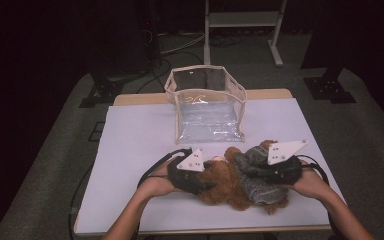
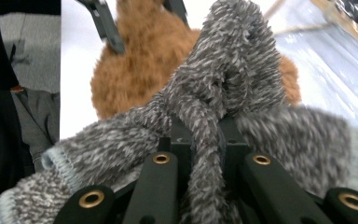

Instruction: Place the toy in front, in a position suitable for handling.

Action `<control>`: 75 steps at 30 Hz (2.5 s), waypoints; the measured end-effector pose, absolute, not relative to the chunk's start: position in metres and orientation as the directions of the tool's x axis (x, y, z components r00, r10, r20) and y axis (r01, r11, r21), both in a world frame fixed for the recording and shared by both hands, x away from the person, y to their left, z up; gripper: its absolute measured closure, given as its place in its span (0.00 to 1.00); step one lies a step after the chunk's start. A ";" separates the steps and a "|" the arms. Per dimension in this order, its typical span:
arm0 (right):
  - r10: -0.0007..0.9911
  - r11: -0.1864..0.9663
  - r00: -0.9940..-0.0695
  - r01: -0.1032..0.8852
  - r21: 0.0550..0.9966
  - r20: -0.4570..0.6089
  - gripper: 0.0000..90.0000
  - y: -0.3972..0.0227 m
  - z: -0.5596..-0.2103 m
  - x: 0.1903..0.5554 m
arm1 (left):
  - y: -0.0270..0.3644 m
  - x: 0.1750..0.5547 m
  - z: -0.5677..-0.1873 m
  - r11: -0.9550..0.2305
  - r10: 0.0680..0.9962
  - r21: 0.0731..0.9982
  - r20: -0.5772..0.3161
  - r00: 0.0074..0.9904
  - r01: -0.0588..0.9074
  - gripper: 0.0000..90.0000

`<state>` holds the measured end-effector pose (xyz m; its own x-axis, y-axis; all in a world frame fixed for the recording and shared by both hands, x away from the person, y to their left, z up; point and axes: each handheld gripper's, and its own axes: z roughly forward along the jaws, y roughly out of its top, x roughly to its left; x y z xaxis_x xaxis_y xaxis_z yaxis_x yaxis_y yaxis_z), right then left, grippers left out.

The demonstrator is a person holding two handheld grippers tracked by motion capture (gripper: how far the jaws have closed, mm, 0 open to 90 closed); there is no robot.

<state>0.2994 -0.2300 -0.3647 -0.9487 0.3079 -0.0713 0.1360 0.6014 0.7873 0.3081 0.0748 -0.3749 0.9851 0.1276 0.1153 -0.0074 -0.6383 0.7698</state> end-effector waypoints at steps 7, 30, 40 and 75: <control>0.332 0.608 -0.937 0.127 0.784 -0.106 0.89 -0.237 -0.359 0.294 | 0.085 0.315 -0.381 -0.611 0.152 0.790 0.063 0.986 0.043 0.52; 0.349 0.617 -0.929 0.129 0.776 -0.123 0.89 -0.240 -0.351 0.296 | 0.069 0.316 -0.378 -0.617 0.163 0.786 0.089 0.983 0.031 0.52; 0.257 0.634 -0.954 0.045 0.772 -0.155 0.89 -0.190 -0.340 0.304 | 0.063 0.316 -0.377 -0.628 0.139 0.778 0.101 0.985 0.009 0.52; 0.350 0.639 -0.932 0.163 0.752 -0.095 0.89 -0.232 -0.355 0.315 | 0.077 0.321 -0.391 -0.553 0.141 0.833 0.065 0.988 0.024 0.54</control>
